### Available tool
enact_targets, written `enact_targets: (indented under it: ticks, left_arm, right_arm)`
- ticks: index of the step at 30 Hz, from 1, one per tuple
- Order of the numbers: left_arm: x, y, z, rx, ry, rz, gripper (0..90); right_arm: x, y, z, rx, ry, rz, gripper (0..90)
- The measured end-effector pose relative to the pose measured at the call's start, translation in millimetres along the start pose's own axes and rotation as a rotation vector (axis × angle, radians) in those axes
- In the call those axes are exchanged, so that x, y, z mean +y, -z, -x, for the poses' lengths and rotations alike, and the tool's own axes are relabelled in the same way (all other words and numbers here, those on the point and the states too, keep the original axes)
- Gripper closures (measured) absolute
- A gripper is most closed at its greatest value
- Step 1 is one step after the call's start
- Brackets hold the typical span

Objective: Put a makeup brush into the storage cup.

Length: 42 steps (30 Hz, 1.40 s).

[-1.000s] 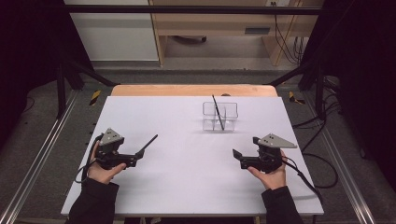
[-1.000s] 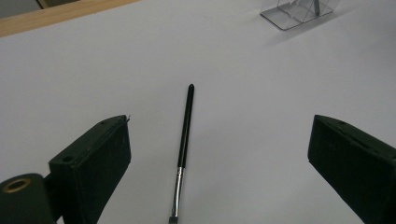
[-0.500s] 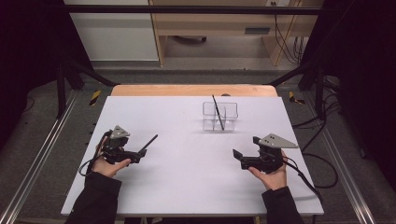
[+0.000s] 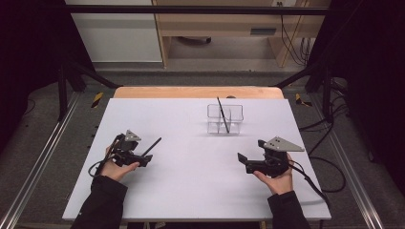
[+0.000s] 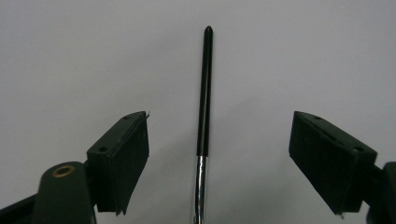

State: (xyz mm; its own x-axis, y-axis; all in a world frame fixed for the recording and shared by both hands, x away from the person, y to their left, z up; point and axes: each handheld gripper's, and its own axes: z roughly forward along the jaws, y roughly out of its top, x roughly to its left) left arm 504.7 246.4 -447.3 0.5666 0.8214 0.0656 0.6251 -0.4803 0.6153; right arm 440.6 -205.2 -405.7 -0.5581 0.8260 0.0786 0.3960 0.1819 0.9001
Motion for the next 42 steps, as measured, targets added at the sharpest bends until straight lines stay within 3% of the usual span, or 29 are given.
enact_targets:
  ticks: [11, 27, 42]
  left_arm:
    - [-2.4, -6.5, -6.0, -0.001, 0.033, -0.021, 37.6]
    - [-3.7, -14.3, -8.1, -0.014, 0.033, -0.051, 63.3]
    - [-3.3, -15.4, -6.2, -0.025, 0.029, -0.056, 77.3]
  right_arm:
    - [-1.4, -4.6, -1.8, -0.004, 0.009, -0.017, 9.4]
    - [-1.7, -5.7, -1.5, 0.001, 0.011, -0.023, 9.4]
    - [-1.7, -5.7, -1.4, 0.000, 0.011, -0.023, 9.4]
